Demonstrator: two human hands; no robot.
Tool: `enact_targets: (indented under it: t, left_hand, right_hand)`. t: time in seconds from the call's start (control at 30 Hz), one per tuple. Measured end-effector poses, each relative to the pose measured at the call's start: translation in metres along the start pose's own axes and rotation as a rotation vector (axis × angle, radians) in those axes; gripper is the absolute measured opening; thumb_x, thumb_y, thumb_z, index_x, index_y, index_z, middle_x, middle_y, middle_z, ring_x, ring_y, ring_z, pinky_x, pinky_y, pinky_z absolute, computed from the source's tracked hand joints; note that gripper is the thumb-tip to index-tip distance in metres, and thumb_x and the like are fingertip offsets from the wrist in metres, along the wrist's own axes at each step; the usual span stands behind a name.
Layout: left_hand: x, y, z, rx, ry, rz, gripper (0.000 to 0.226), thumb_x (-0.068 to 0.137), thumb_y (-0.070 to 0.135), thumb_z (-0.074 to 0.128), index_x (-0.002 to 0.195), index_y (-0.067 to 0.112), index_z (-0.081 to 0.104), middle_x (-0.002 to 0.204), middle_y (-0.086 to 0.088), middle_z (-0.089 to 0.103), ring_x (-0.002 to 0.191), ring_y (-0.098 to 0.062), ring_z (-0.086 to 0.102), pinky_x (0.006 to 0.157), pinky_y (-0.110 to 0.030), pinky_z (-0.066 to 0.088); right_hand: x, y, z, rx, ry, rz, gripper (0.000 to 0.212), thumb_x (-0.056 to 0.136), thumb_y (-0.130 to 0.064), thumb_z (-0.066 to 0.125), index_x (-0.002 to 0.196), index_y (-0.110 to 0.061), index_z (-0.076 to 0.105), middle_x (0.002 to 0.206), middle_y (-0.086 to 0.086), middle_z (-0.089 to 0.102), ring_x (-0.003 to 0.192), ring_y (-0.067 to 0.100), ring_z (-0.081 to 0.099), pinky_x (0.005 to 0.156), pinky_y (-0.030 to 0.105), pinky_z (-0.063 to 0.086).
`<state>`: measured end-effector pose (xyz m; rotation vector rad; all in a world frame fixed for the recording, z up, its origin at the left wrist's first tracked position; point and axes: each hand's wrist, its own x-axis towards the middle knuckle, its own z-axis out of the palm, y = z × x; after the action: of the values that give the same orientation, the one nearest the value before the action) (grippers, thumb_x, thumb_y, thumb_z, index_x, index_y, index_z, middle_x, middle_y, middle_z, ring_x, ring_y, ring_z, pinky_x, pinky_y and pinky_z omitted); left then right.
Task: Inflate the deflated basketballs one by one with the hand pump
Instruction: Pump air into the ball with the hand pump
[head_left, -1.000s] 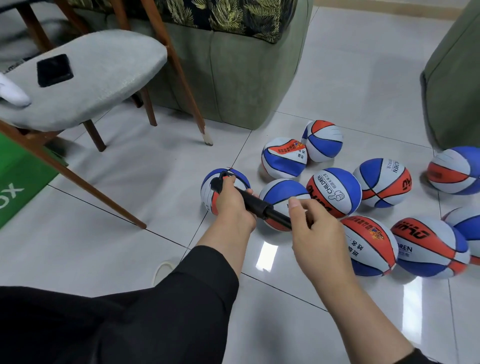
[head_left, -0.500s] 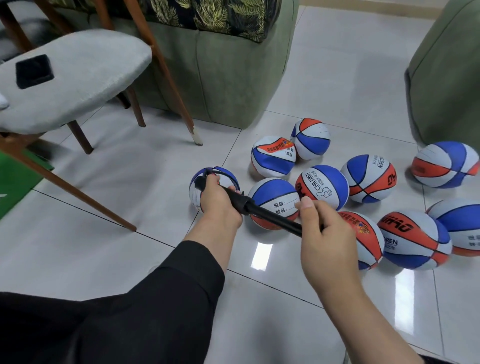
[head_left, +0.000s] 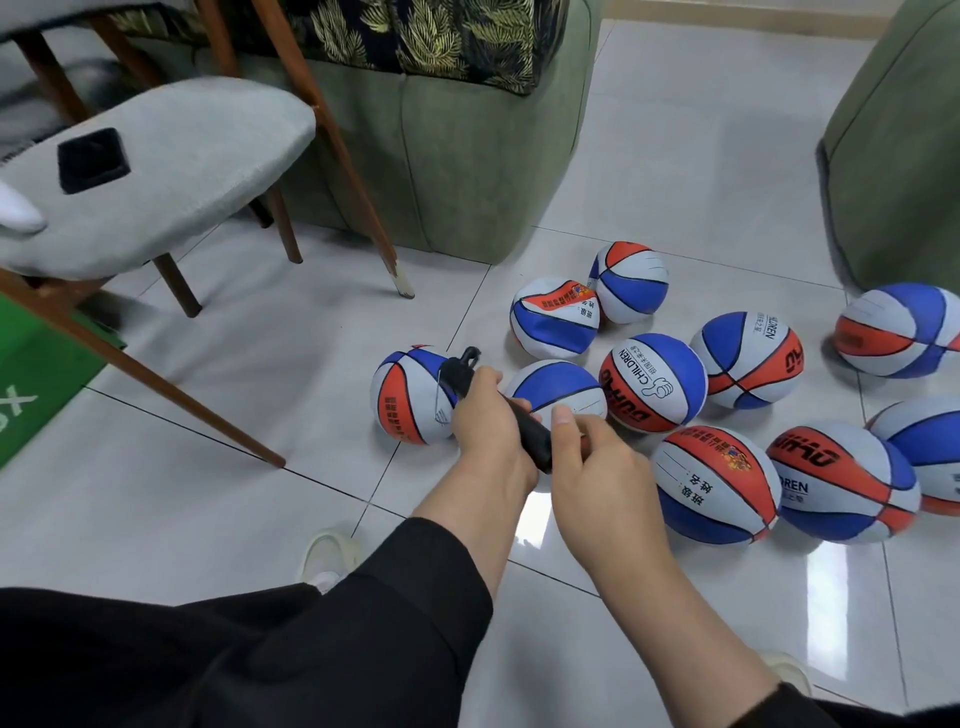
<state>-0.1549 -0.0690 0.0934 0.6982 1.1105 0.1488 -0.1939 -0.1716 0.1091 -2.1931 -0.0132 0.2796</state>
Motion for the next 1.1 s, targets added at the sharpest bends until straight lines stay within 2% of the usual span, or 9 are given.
enact_targets:
  t: [0.1,0.27,0.33,0.47,0.6,0.7,0.87,0.97,1.1]
  left_hand:
    - [0.008,0.01,-0.004,0.03,0.001,-0.032,0.019,0.093,0.031,0.068,0.091,0.012,0.063,0.053,0.001,0.056,0.054,-0.018,0.054,0.058,-0.027,0.052]
    - [0.032,0.027,-0.015,-0.022,0.017,-0.103,0.022,0.086,0.026,0.08,0.092,0.014,0.063,0.06,-0.001,0.059,0.054,-0.018,0.056,0.047,-0.027,0.053]
    - [0.039,0.029,-0.018,-0.025,0.023,-0.098,0.017,0.086,0.021,0.076,0.095,0.014,0.063,0.056,0.0,0.06,0.056,-0.018,0.057,0.052,-0.028,0.054]
    - [0.031,0.017,-0.011,-0.026,0.013,-0.064,0.01,0.086,0.016,0.066,0.083,0.015,0.056,0.053,0.002,0.054,0.046,-0.015,0.051,0.054,-0.026,0.052]
    - [0.013,-0.002,-0.003,0.006,0.021,-0.03,0.007,0.092,0.02,0.061,0.095,0.013,0.06,0.061,0.0,0.054,0.051,-0.016,0.052,0.053,-0.026,0.05]
    - [-0.004,-0.012,0.004,0.054,0.015,0.033,0.011,0.095,0.018,0.056,0.098,0.007,0.058,0.066,-0.005,0.053,0.039,-0.014,0.052,0.04,-0.02,0.046]
    - [-0.009,-0.019,0.001,0.065,0.009,0.101,0.014,0.094,0.018,0.056,0.102,0.007,0.058,0.065,-0.006,0.054,0.038,-0.015,0.051,0.041,-0.021,0.046]
    - [0.0,-0.013,-0.003,0.094,0.006,0.114,0.008,0.094,0.018,0.057,0.095,0.01,0.057,0.06,-0.004,0.054,0.039,-0.015,0.051,0.043,-0.021,0.047]
    - [0.023,-0.007,-0.015,0.168,-0.018,0.055,0.022,0.095,0.022,0.062,0.113,0.009,0.061,0.072,-0.006,0.06,0.056,-0.018,0.058,0.048,-0.025,0.05]
  right_hand:
    - [-0.003,-0.001,-0.003,0.018,-0.004,0.005,0.056,0.094,-0.069,0.031,0.118,-0.03,0.063,0.095,-0.005,0.069,0.097,0.019,0.063,0.087,0.042,0.055]
    - [-0.013,0.0,-0.025,0.031,0.001,-0.006,0.035,0.093,-0.068,0.035,0.104,-0.042,0.056,0.084,-0.013,0.066,0.087,0.01,0.063,0.081,0.036,0.054]
    - [-0.017,0.002,-0.03,0.028,0.004,-0.006,0.035,0.091,-0.07,0.034,0.103,-0.043,0.054,0.085,-0.015,0.066,0.087,0.006,0.062,0.079,0.034,0.053]
    - [-0.015,0.009,-0.027,0.062,0.088,0.009,0.046,0.094,-0.065,0.031,0.098,-0.031,0.062,0.078,-0.008,0.066,0.079,0.011,0.061,0.071,0.036,0.052]
    - [-0.01,0.013,-0.019,0.044,0.108,0.035,0.041,0.101,-0.055,0.03,0.081,-0.027,0.054,0.069,-0.004,0.058,0.07,0.014,0.054,0.059,0.034,0.04]
    - [-0.007,0.016,-0.007,0.06,0.085,0.068,0.046,0.1,-0.054,0.027,0.079,-0.025,0.056,0.073,-0.003,0.062,0.074,0.018,0.057,0.062,0.036,0.042]
    - [-0.003,0.022,0.004,0.126,0.091,0.057,0.048,0.103,-0.05,0.027,0.093,-0.021,0.065,0.081,-0.003,0.066,0.082,0.022,0.061,0.072,0.037,0.047]
    - [0.0,0.022,0.007,0.138,-0.015,0.059,0.042,0.103,-0.053,0.037,0.085,-0.026,0.064,0.071,-0.004,0.063,0.071,0.018,0.061,0.065,0.032,0.046]
    - [0.004,0.026,0.002,0.22,-0.306,0.161,0.02,0.099,-0.044,0.06,0.097,-0.029,0.072,0.08,0.005,0.066,0.058,0.012,0.063,0.054,0.027,0.05]
